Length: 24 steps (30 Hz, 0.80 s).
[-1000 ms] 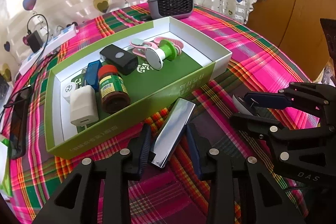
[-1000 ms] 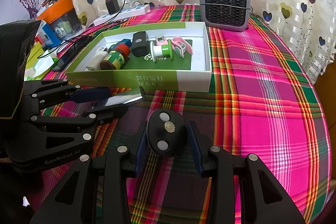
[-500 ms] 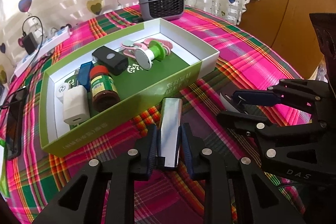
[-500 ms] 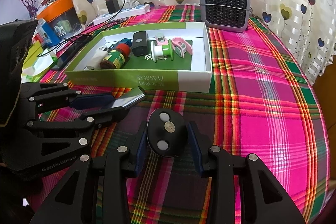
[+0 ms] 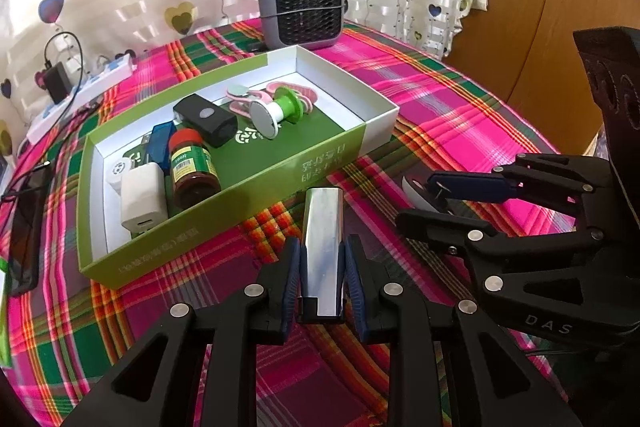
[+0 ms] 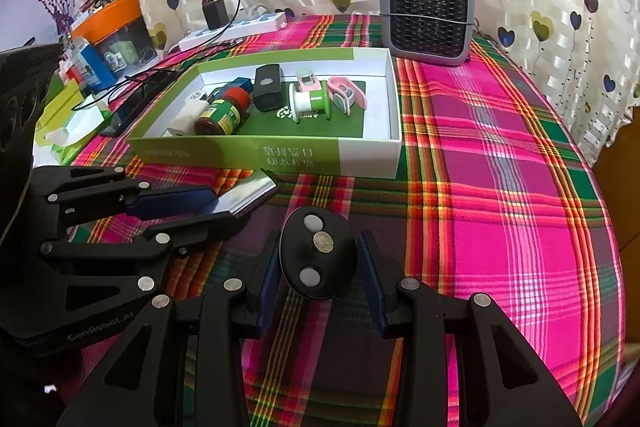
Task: Organize rigid objects
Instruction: 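Carry the silver bar and black disc with both tools into the box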
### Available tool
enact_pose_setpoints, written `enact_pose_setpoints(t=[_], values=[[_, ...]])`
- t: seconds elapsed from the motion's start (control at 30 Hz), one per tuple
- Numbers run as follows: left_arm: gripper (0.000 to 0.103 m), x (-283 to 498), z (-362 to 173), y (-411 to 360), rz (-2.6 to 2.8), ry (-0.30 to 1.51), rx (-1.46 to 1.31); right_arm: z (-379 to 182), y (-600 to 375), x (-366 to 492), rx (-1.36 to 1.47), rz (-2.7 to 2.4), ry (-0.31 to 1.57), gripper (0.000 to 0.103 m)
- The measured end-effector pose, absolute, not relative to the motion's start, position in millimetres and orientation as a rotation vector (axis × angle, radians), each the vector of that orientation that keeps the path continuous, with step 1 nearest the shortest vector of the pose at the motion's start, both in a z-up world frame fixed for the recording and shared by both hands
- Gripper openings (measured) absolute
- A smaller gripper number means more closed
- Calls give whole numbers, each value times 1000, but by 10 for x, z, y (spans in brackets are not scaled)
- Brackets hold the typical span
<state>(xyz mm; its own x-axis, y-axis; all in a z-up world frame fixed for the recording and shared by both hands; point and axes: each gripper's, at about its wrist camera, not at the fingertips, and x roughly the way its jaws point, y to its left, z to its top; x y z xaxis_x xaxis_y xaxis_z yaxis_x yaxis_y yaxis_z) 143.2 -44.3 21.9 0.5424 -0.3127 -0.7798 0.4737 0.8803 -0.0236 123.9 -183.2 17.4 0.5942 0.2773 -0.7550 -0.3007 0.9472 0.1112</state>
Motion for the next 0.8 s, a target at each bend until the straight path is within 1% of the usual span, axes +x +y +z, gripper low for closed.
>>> enact_pose_setpoints(t=[0.33, 0.8], values=[[22, 1331, 342, -397, -461, 855, 192, 240, -1812, 1178, -33, 335, 853, 39], [22, 1308, 622, -238, -421, 799, 167, 492, -1756, 1141, -43, 346, 792, 39]])
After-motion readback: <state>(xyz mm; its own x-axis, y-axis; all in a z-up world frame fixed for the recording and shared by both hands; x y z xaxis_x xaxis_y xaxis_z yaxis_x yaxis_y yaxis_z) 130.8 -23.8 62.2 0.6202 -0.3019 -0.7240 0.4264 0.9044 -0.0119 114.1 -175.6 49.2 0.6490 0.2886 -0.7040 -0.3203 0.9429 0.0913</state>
